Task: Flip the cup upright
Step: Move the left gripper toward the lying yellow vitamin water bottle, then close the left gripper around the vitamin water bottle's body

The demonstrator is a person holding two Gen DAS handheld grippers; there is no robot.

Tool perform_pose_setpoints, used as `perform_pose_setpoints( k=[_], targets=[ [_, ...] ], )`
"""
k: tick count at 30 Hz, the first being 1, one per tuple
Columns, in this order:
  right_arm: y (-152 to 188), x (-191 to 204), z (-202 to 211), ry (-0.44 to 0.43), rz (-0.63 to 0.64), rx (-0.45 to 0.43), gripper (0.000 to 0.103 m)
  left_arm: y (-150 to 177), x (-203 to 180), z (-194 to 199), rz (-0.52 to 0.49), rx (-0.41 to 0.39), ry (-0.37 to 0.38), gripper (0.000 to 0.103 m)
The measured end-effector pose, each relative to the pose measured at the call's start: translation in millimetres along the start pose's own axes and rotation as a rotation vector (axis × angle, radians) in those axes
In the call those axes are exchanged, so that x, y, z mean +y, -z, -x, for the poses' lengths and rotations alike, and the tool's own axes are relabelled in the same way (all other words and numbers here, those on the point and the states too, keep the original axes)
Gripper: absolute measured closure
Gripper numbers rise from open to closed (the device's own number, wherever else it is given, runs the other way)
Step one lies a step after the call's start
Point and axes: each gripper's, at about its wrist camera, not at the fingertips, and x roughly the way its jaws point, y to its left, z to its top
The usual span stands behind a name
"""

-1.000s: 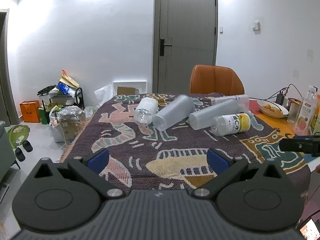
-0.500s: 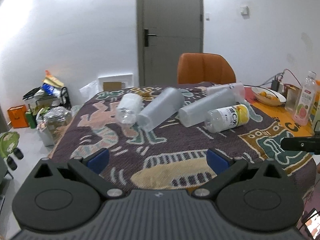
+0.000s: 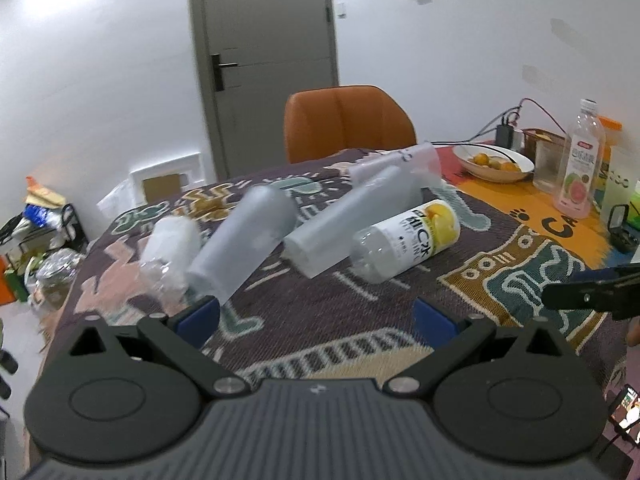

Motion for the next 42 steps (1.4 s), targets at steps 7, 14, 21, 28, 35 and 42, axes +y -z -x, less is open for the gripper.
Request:
perform_pose_setpoints(
  k=[7,14,21,28,35,42],
  targets=[
    [-4,-20,-5,0.029,-0.044,0.002,0.000,-20,-15,-29,-0.088,0.017,0.041,0.001],
    [-6,-36,-11,0.058,-0.076,0.011,0.002,-39,-35,-58,-0.176,0.027,0.088,0.001],
    [-14,-54,-18,0.082,-0.129,0.015,0.010,-53,-54,-91,-0.244,0.058,0.146,0.002],
    [-23,-62,-27,0.088,-0.155,0.020,0.017,-59,-72,-124,-0.363,0.107,0.182,0.003],
    [-27,-66,-38,0.108,-0.163,0.029,0.022,-66,-83,-149,-0.441,0.120,0.224,0.004],
    [-29,-72,-43,0.128,-0.183,0.026,0.022,-64,-96,-171,-0.531,0.137,0.241,0.011]
  ],
)
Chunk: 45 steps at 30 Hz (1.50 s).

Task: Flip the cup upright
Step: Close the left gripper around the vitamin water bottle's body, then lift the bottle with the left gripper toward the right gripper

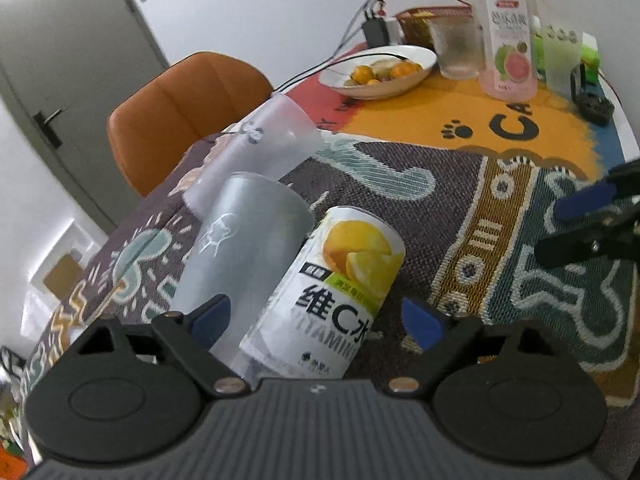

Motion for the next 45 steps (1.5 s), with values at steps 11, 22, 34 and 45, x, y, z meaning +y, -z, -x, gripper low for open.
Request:
perform_pose_setpoints(
  k=[11,22,34,45],
  targets=[
    [5,-1,2,0.013,0.003,-0.001,0.022,-6,-11,-23,-0.095,0.011,0.030,0.036],
    [9,6,14,-0.011,0.017,-0.018,0.022,-4,-14,16,-0.077,-0.026,0.025,0.044],
    [22,22,35,-0.059,0.068,-0.041,0.022,15,-29,72,-0.100,-0.073,-0.021,0.044],
    [37,43,38,-0.131,0.090,-0.002,0.022,51,-34,106,-0.059,-0.072,-0.065,0.044]
  ],
)
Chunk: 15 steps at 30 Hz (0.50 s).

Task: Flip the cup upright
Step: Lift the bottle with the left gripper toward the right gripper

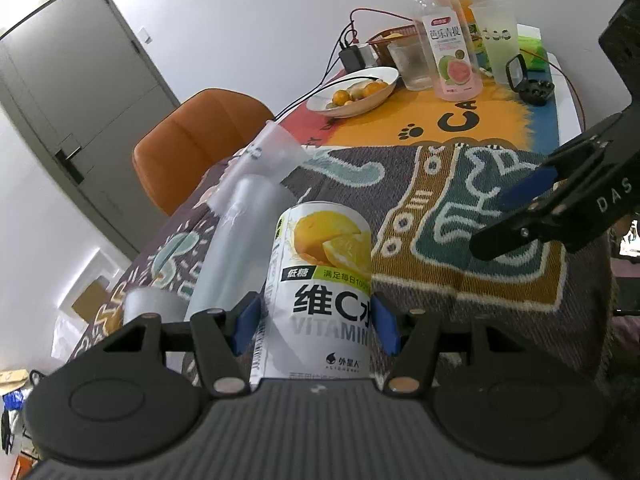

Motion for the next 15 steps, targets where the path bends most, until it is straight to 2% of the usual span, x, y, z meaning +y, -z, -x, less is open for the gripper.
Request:
perform_pose_setpoints(
  k=[8,15],
  targets=[
    [6,20,-4,-0.013,0.037,0.019,0.022,27,0,19,0.037,-0.001,-0.003,0.044],
    [12,29,-13,-0.004,0.054,0.048,0.022,48,1,18,0.079,0.011,0.015,0.044]
  ],
)
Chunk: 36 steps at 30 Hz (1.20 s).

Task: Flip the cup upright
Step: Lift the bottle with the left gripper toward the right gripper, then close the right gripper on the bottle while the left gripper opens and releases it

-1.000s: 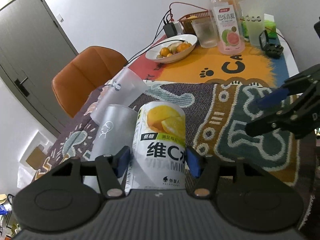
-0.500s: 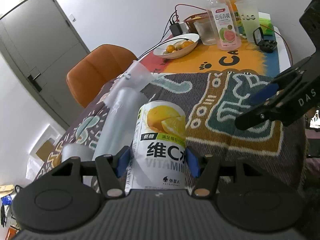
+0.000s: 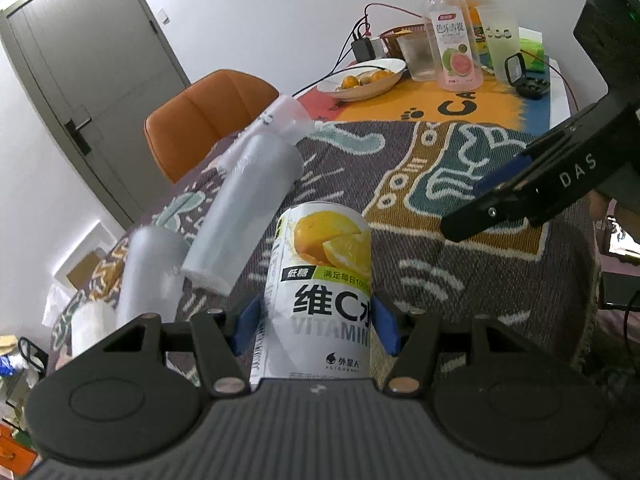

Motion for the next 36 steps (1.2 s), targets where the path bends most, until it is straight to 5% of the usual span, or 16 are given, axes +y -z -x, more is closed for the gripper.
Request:
perform_pose_setpoints(
  k=[11,15,22,36],
  targets=[
    [2,1,-8,0.027,-0.010,0.029,0.022,15,10,-23,0.032,0.047,0.028,0.042],
    [0,0,-9,0.027,-0.024,0.027,0.022,14,14,-13,0.069,0.008,0.044,0.022],
    [-10,2,-9,0.003,-0.067,0.008,0.014,12,19,8,0.100,-0.030,-0.024,0.018],
    [-25,25,-30,-0.097,-0.193,0.025,0.009,35,70,38,0.452,-0.103,-0.152,0.015]
  ],
)
